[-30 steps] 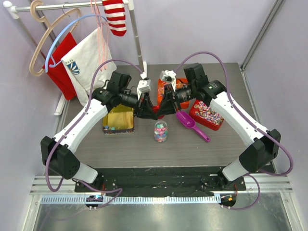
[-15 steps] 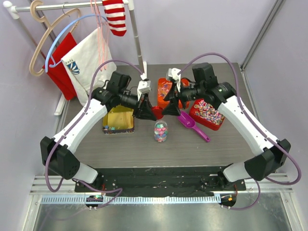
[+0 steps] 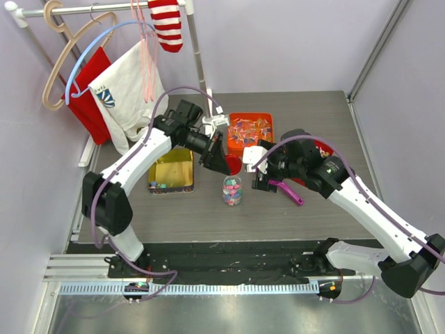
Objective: Pack the candies
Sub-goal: Close the bottle lid on the packing bottle.
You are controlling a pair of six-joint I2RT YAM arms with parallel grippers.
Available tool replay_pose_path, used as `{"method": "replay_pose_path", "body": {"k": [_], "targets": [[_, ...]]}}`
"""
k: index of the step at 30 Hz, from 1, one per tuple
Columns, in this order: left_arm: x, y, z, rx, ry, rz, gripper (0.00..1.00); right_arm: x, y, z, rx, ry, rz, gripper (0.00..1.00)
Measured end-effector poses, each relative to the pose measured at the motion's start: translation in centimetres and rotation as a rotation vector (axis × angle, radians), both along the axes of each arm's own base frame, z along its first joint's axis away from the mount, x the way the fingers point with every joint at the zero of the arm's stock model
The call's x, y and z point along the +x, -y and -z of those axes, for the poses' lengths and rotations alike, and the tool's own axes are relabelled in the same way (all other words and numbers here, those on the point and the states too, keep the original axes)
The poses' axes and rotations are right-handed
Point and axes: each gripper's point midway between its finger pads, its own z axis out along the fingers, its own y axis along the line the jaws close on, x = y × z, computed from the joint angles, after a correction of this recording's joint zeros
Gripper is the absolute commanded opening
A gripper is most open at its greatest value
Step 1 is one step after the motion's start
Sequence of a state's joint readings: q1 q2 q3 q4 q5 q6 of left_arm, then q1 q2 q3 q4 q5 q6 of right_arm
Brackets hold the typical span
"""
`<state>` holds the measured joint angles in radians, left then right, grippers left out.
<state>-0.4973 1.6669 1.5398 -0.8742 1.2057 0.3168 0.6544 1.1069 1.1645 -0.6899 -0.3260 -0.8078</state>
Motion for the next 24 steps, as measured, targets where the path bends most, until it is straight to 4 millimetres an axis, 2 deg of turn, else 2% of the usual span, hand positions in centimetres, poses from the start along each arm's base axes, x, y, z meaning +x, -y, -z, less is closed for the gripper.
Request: {"method": "replay_pose_path", "body": {"k": [3, 7, 13, 18, 24], "targets": [[0.5, 0.4, 1.5, 0.036, -0.095, -0.008, 0.0, 0.4, 0.5, 1.0, -0.052, 0.027, 0.007, 0.91], [1.2, 0.9, 2.9, 0.076, -0.197, -0.032, 0.0, 1.0, 0.0, 0.1, -0.065, 0.104, -0.002, 0.93], [2.1, 1.6, 4.2, 0.109, -0.305, -0.066, 0.0, 1.9, -2.4, -0.7, -0.086, 0.146, -0.034, 0.95], [2.4, 1.9, 4.6, 0.111, -0.35, -0.072, 0.0, 2.2, -3.9, 0.6, -0.12, 0.124, -0.065, 0.96], [2.5, 2.3, 4.0, 0.083, -0.365, -0.052, 0.0, 2.5, -4.7, 1.3, -0.147, 0.118, -0.077, 0.99]]}}
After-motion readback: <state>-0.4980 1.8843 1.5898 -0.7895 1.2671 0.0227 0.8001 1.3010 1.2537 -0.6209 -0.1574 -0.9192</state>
